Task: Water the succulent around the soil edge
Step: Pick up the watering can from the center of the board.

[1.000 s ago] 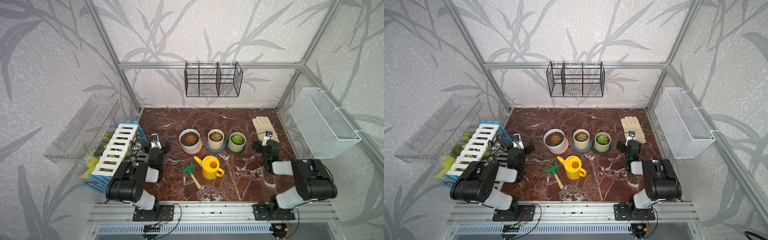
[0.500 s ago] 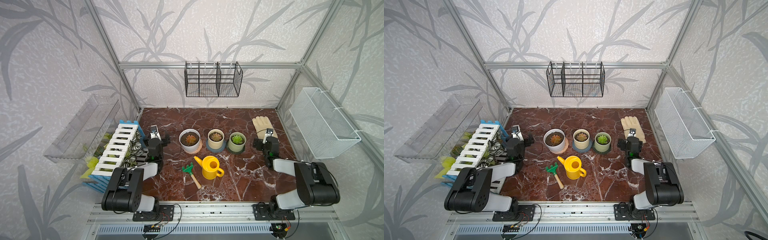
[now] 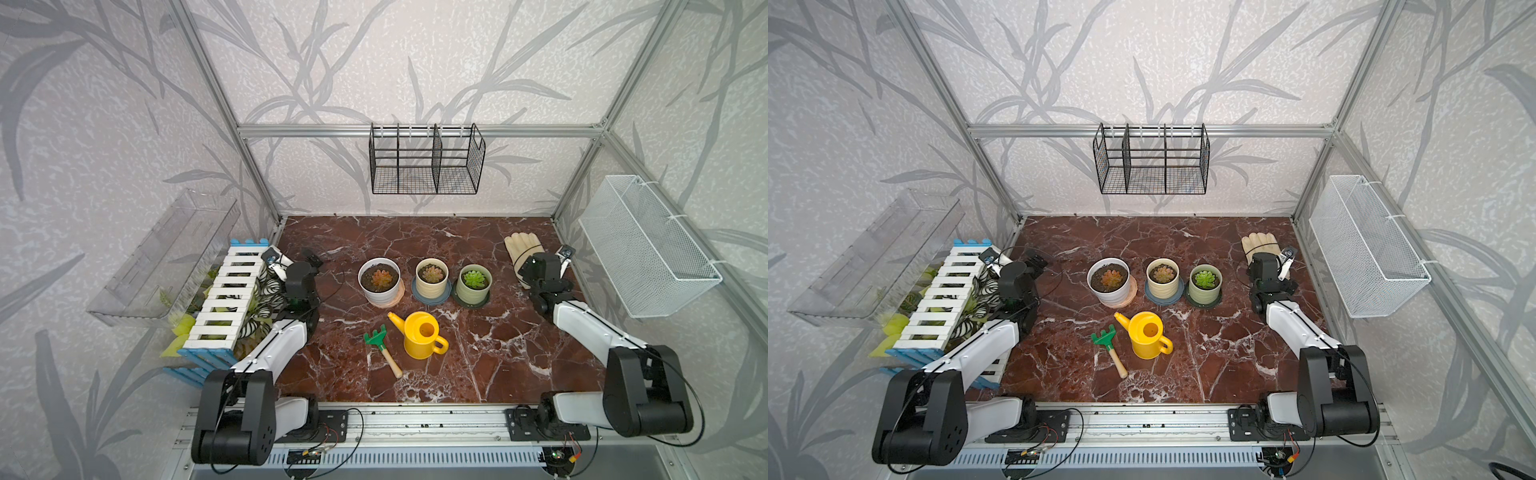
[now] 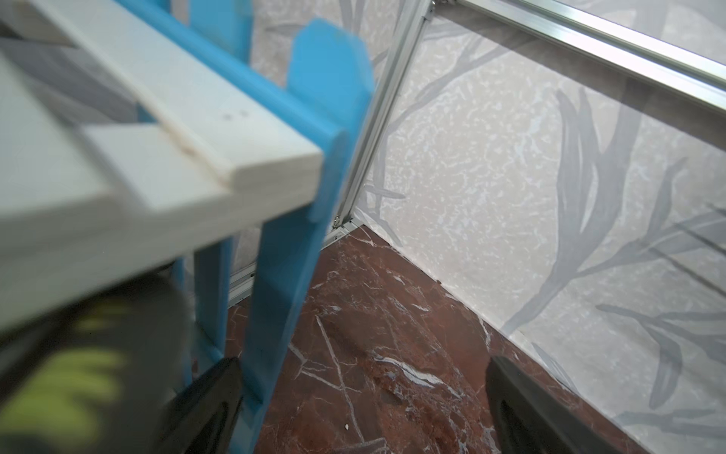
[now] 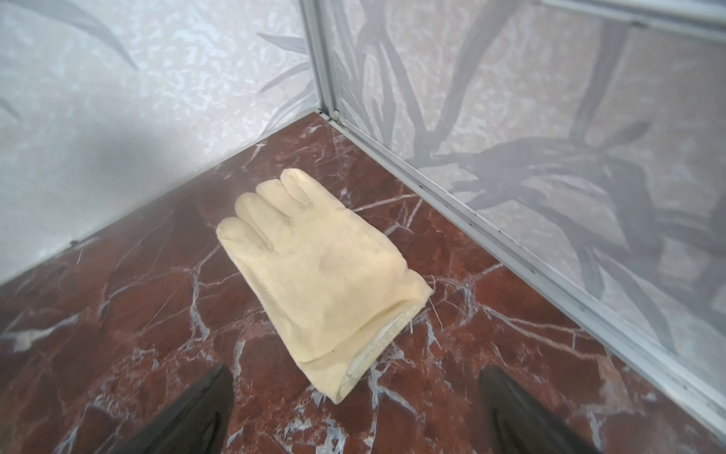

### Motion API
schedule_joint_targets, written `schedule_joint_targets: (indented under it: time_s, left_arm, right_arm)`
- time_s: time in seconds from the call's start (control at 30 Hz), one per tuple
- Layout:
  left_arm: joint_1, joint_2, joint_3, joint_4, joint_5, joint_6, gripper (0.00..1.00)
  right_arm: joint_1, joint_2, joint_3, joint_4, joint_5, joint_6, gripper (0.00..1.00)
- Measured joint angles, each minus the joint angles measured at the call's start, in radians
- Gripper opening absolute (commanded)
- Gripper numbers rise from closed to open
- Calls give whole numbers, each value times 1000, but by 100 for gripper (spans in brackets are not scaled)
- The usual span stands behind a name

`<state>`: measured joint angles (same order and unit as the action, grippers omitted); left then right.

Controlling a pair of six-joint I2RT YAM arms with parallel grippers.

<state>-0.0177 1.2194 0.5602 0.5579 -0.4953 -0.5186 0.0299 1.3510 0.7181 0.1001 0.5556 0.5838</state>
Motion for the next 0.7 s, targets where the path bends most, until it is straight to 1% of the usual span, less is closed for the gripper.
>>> schedule_joint_targets:
  time_s: [0.1,0.17,0.27,0.33,0.43,0.6,0.63,0.7]
  left_arm:
    - [1,-40,-13,-5,49,-53,100]
    - [0,-69,-15,-7,104,-59,100]
    - [-8,-110,-13,-9,192,-61,100]
    - [-32,-126,-5,-16,242,-61,100]
    - [-106,-142,9,-34,285,-58,100]
    - [-270,-189,17,-76,342,-48,100]
    - [-299,-206,15,-84,353,-48,100]
    - [-335,-249,9,-103,372,-51,100]
  right_arm:
    - [-19,-11,7,-57,-51,56,99]
    - [-5,-28,10,-93,-90,63,99]
    - [53,-73,12,-133,-135,66,99]
    - [129,-120,12,-144,-161,52,99]
    - [240,-167,12,-164,-193,32,99]
    - [415,-248,-26,-209,-294,-8,100]
    - [446,-277,-48,-216,-320,-15,99]
    - [501,-341,-97,-240,-374,-26,93]
